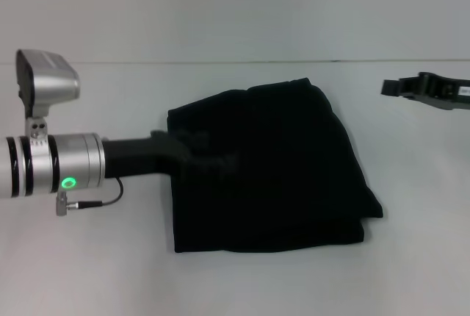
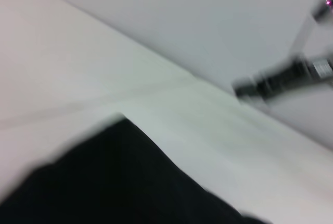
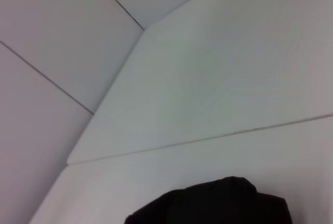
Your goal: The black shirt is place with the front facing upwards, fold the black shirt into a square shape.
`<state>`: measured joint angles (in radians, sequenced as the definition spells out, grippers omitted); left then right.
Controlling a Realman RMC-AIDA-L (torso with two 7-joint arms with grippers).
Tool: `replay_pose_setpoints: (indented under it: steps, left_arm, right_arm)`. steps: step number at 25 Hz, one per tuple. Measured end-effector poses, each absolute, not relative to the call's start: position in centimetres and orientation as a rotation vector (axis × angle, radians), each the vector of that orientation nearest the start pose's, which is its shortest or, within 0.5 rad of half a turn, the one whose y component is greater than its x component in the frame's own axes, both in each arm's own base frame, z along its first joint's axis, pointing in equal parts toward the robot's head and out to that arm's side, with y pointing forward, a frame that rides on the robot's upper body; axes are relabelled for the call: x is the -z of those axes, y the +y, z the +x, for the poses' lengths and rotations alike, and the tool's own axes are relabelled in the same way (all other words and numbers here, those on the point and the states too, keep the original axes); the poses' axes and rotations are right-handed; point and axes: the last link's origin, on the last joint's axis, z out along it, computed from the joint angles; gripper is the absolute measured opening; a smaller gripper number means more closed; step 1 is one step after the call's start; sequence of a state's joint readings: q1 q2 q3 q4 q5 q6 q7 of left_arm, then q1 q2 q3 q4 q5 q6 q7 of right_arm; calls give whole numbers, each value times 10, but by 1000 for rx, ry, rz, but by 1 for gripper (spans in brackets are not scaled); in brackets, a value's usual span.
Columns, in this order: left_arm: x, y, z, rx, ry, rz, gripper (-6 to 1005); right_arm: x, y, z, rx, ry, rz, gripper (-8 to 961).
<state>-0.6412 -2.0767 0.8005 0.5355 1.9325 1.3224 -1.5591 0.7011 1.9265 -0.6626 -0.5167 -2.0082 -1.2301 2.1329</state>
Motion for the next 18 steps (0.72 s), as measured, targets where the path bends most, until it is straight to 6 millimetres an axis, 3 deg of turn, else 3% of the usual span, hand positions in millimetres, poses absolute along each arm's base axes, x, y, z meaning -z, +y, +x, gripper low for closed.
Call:
replay_pose_setpoints:
  steps: [4,9,13,18]
  left_arm:
    - [22,377,-242,734,-910,-2540,948]
    - [21,376,-240,750,-901,-2548,948]
    - [22,375,-242,749,-911,-2544,948]
    - [23,375,-243,747,-922,-2534,948]
  right_arm:
    - [-24,429,253,-632,1385,-2212,9]
    - [16,450,227,-468,1205,-2243,10]
    - [45,457,208,-347,1062,-2278,10]
    - [66,458,193,-253,927,-2329,21]
